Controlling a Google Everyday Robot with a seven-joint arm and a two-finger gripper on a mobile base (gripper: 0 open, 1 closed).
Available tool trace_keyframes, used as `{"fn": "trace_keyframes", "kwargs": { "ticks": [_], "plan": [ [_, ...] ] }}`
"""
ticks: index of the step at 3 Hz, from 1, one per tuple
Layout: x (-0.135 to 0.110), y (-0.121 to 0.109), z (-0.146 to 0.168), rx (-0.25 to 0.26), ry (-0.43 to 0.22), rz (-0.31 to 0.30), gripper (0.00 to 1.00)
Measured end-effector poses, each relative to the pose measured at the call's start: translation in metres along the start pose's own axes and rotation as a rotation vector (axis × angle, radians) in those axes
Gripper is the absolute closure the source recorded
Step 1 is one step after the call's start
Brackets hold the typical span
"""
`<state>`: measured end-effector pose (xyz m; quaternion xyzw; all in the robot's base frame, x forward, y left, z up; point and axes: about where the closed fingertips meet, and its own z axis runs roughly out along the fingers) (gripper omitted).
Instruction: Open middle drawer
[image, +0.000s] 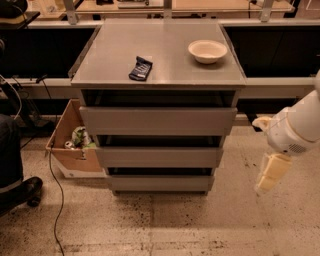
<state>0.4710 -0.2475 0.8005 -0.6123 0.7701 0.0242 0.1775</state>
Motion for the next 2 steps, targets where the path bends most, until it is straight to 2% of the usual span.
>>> {"fn": "trace_keyframes", "kwargs": {
  "ticks": [1,2],
  "plan": [
    [0.0172,0.002,0.0711,-0.071,-0.05,0.029,0.0],
    [0.0172,0.002,0.0711,-0.071,-0.05,0.029,0.0]
  ]
}}
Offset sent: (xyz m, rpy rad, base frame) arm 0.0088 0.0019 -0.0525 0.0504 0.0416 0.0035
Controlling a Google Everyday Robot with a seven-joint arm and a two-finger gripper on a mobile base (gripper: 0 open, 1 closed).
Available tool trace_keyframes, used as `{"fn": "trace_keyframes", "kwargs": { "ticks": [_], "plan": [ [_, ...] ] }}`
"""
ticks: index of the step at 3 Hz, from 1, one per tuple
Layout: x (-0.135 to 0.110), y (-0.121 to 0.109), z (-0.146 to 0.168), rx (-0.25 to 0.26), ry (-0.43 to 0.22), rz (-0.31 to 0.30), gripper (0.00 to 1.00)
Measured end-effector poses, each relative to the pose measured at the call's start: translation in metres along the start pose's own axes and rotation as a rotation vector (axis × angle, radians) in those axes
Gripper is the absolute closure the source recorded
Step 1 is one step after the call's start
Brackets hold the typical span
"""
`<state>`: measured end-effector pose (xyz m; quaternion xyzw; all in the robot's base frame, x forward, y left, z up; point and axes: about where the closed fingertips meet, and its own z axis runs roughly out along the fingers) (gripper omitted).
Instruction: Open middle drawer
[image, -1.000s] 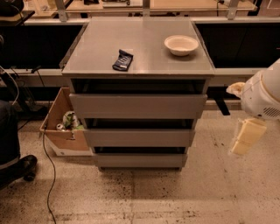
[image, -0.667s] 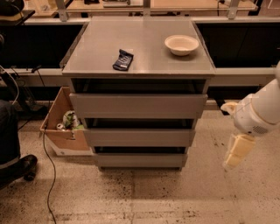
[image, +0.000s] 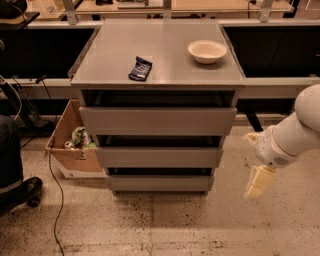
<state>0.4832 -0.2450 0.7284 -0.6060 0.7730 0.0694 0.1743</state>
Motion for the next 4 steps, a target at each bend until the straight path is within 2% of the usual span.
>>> {"fn": "trace_keyframes", "kwargs": {
  "ticks": [1,3,4],
  "plan": [
    [-0.001,-0.005,0.011,-0.006,-0.039,0.03,0.0],
    [0.002,-0.049,0.102,-0.003,-0.151,0.105,0.0],
    [0.002,-0.06,0.151,-0.012,-0.192,0.129,0.0]
  ]
}}
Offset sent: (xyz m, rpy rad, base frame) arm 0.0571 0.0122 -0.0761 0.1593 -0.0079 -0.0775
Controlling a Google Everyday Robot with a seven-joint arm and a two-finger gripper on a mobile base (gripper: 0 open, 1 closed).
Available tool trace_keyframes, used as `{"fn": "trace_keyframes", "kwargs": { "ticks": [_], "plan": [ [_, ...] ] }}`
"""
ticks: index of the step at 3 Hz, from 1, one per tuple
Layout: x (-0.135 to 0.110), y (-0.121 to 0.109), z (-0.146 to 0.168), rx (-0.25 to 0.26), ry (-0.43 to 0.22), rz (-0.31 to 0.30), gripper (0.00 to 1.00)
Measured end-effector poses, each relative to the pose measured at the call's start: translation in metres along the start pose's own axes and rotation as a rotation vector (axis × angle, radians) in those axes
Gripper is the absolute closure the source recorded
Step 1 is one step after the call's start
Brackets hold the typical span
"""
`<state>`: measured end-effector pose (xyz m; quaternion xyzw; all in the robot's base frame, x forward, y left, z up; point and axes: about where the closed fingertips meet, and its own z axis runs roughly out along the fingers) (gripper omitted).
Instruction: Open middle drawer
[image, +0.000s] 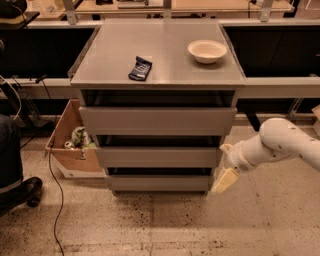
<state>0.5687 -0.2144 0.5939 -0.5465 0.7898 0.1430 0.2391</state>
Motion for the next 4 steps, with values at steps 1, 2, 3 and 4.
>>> {"fn": "trace_keyframes", "kwargs": {
  "ticks": [1,2,3,4],
  "plan": [
    [-0.004,-0.013,0.047,-0.007,-0.047,-0.008,0.0],
    [-0.015,-0.027,0.086,-0.004,-0.09,-0.022,0.0],
    [-0.034,-0.043,0.117,0.01,-0.152,-0.045,0.0],
    [-0.034,-0.043,0.117,0.01,-0.152,-0.045,0.0]
  ]
}}
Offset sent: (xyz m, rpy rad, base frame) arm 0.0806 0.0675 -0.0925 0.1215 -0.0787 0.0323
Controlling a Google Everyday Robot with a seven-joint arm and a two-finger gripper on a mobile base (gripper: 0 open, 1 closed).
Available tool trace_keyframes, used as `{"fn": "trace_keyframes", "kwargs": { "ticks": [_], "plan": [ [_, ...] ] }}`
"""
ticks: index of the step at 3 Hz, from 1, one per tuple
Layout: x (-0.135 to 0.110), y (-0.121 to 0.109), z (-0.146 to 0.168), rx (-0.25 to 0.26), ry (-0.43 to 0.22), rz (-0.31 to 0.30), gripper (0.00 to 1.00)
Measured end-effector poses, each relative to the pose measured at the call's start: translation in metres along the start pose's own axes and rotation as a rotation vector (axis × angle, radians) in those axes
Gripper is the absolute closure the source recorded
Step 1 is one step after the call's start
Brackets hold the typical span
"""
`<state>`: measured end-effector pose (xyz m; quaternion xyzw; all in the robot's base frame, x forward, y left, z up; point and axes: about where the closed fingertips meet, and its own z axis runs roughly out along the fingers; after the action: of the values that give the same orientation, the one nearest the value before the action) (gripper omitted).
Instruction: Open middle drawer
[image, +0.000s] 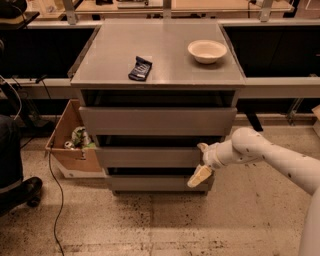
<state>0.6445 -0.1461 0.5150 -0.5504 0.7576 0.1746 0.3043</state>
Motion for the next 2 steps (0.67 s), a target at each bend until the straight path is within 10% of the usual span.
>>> {"fn": "trace_keyframes", "kwargs": {
  "ticks": [2],
  "plan": [
    [0.002,-0.013,0.032,0.044,-0.099,0.061,0.0]
  ]
}}
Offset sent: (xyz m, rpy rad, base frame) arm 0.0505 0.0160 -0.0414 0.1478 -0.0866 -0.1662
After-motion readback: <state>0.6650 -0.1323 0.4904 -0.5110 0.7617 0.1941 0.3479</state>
